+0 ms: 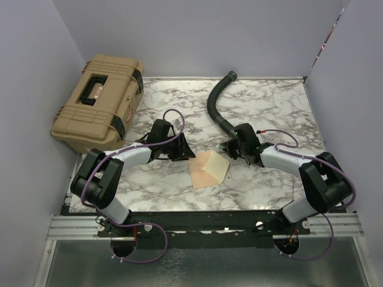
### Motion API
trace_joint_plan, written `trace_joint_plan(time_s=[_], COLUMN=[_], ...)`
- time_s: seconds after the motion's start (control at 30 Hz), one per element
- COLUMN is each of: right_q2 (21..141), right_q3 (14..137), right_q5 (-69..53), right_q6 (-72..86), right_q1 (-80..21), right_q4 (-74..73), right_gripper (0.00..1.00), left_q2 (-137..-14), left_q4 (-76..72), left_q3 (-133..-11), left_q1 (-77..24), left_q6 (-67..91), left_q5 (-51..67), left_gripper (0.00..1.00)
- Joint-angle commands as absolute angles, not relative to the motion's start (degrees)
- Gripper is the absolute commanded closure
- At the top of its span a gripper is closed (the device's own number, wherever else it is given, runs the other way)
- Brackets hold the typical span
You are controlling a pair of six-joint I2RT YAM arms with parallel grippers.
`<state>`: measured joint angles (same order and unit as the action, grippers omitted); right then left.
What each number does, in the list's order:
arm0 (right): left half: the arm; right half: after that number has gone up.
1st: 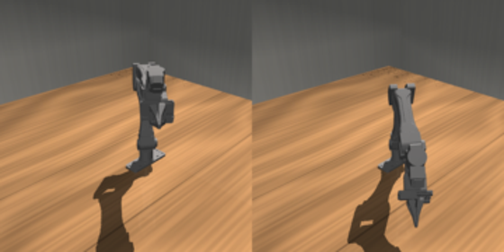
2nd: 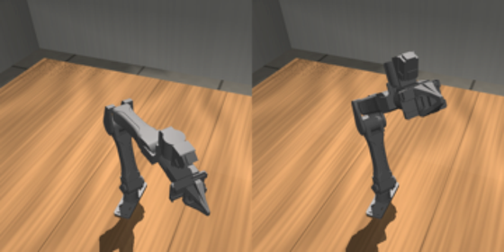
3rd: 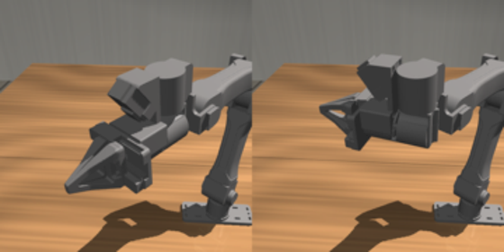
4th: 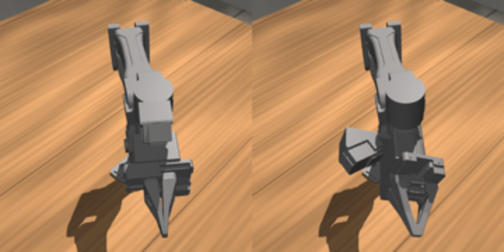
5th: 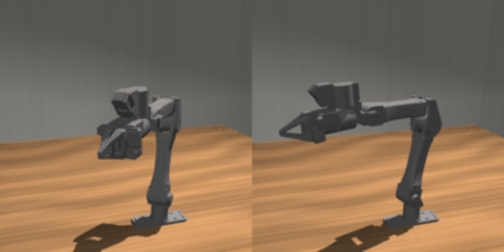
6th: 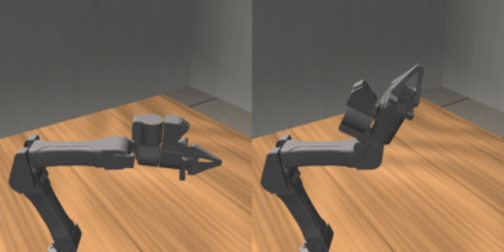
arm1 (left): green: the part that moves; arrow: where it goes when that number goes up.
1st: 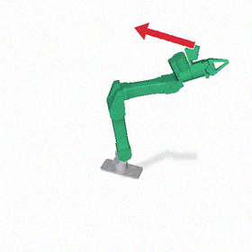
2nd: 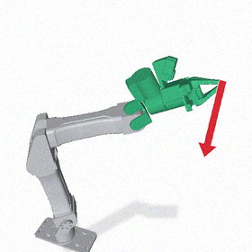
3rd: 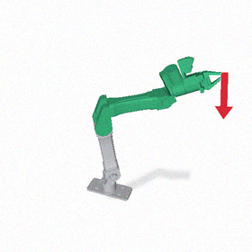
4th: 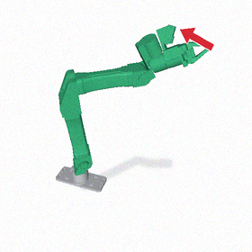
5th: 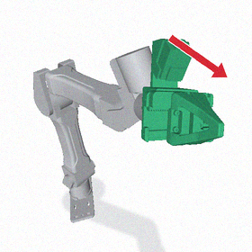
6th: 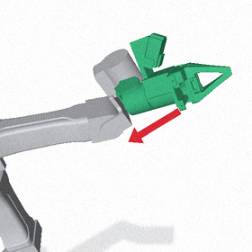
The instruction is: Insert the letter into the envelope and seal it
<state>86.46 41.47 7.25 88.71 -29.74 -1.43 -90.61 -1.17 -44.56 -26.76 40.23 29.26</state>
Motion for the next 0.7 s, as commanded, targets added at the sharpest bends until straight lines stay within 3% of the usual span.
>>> trace_joint_plan(time_s=[0.0,0.2,0.33,0.67], right_q2=[88.85,89.62,89.31,77.93], right_q3=[43.25,45.76,45.48,43.35], right_q5=[13.10,15.58,16.41,18.95], right_q6=[90.40,89.73,90.76,85.32], right_q1=[-31.14,-32.22,-32.21,-32.21], right_q4=[-5.09,-9.18,-10.70,-17.74], right_gripper=[0.70,0.65,0.52,0.46], left_q2=[-91.41,-91.25,-91.16,-90.88], left_q4=[-1.58,-1.32,-1.16,-0.53], left_q3=[-43.60,-43.08,-42.98,-43.81], left_q1=[-27.07,-27.07,-27.07,-27.08], left_q6=[38.35,37.80,37.49,37.22], left_q5=[28.32,28.48,28.65,29.09], left_gripper=[0.54,0.53,0.52,0.50])
